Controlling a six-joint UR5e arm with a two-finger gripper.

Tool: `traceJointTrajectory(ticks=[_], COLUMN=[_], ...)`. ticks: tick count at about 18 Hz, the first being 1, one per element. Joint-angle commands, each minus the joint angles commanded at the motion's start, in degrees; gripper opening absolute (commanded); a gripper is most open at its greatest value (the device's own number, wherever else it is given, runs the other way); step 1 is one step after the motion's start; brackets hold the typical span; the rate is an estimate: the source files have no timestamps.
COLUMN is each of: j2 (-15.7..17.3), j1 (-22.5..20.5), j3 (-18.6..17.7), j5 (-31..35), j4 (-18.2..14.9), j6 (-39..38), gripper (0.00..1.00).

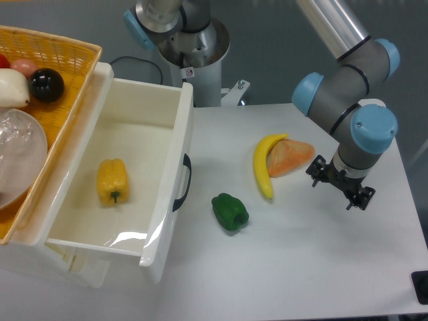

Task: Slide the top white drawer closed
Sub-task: 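Move the gripper from its start pose toward the open white drawer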

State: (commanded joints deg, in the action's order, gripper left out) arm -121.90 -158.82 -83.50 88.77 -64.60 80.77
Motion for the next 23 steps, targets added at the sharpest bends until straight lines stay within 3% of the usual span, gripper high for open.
traceJointTrajectory(ticks=[4,8,11,18,21,23], j2=[0.09,0.09,0.26,4.82,6.23,6.94], j1=[-0.09,1.31,1.14,1.93,1.93,2.02], j3=[0.0,-1.49,-1.49,-3.43,-4.22,-4.31], j5=[-0.35,-2.02,-3.43,-14.14,-20.9,-24.69], j4=[0.09,3.42,3.52,3.08,2.9,2.38], j6=[0.0,-0.7,-0.7,-11.94,-15.98,-17.48], gripper=[1.0,1.0,1.0,1.0,0.95,0.87])
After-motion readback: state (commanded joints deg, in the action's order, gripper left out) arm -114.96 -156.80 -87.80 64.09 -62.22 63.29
